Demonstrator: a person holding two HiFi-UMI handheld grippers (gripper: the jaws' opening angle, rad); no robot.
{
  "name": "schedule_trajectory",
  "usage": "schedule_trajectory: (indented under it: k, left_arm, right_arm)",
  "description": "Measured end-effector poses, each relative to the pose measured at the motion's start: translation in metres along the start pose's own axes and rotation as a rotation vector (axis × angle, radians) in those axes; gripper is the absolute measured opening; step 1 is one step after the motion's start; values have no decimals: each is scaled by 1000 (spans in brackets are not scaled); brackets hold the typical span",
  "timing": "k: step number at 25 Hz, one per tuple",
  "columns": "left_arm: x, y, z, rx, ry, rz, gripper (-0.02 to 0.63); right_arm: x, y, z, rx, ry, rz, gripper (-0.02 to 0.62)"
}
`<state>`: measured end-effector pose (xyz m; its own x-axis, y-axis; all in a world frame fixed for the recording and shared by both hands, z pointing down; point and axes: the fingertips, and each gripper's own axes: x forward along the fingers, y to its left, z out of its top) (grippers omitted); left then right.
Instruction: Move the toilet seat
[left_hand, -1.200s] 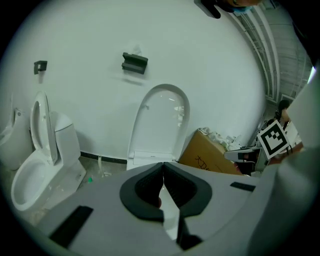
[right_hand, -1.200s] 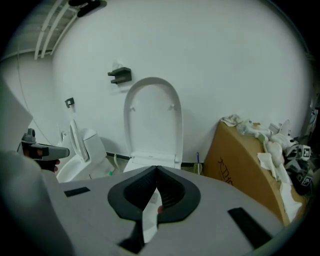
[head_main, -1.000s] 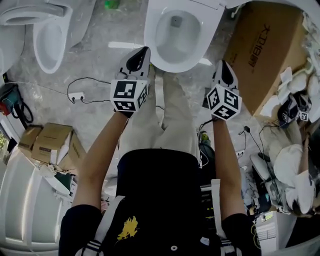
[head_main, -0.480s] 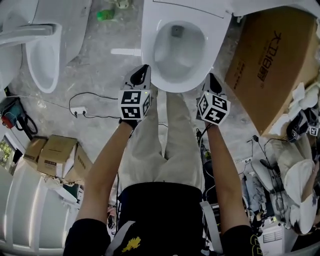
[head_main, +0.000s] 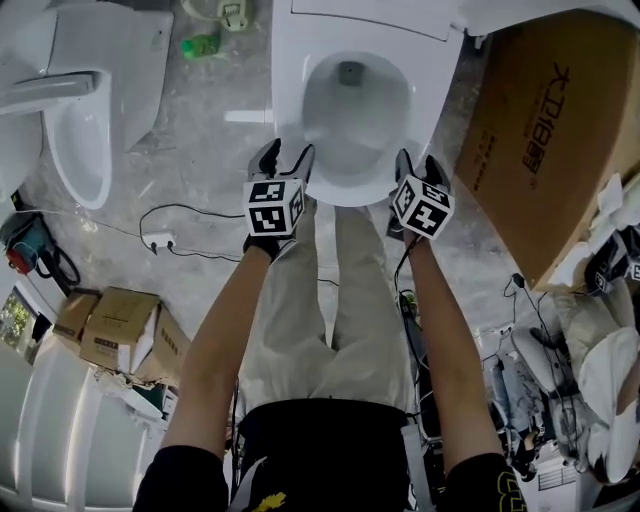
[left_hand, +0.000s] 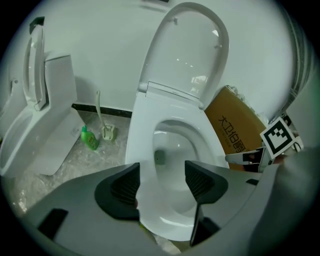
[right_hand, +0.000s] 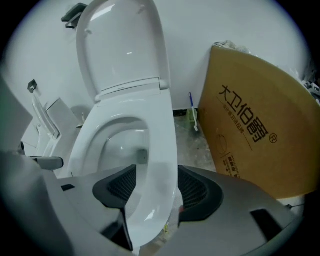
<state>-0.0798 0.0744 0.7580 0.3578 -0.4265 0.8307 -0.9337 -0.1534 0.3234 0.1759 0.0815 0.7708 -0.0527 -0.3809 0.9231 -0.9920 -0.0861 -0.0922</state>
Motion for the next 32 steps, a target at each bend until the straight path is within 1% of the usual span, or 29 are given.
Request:
schedule_trajectory:
  k: [2, 4, 8, 12, 14, 17, 19, 21, 24, 26, 28, 30, 32]
  left_arm:
    - [13, -1, -4, -12, 19, -15, 338]
    - [22, 4, -7, 1, 37, 4, 365]
    - [33, 13, -18, 29, 84, 45, 374]
    - [40, 23, -32, 2, 142, 57, 374]
    - [45, 28, -39, 1, 175, 70, 374]
    - [57, 29, -46, 59, 239, 78, 374]
    - [65, 33, -50, 93, 270, 77, 374]
    - [71, 39, -51, 76, 297, 71, 377]
    - [74, 42, -51, 30, 327, 82, 377]
    - [77, 44, -54, 11, 345, 98, 377]
    - [81, 47, -58, -8, 360, 119, 376]
    - [83, 49, -57, -27, 371, 144, 367]
    - [83, 46, -54, -46, 379, 150, 357]
  right_arm:
    - [13, -6, -2, -5, 19, -16, 324]
    - [24, -8, -6, -37, 48, -26, 342]
    - [34, -4, -18, -65, 100, -8, 347]
    - [36, 1, -23, -86, 111, -6, 345]
    - [40, 0, -23, -93, 112, -4, 345]
    - [45, -1, -21, -108, 116, -12, 345]
    - [46, -2, -20, -98, 111, -23, 339]
    - [48, -4, -18, -82, 99, -33, 313]
    - [50, -7, -18, -78, 99, -56, 321]
    - [53, -9, -22, -67, 129, -79, 333]
    - [57, -10, -27, -49, 182, -86, 341]
    - [60, -10, -29, -20, 229, -79, 336]
    - [61, -11, -28, 3, 246, -79, 328]
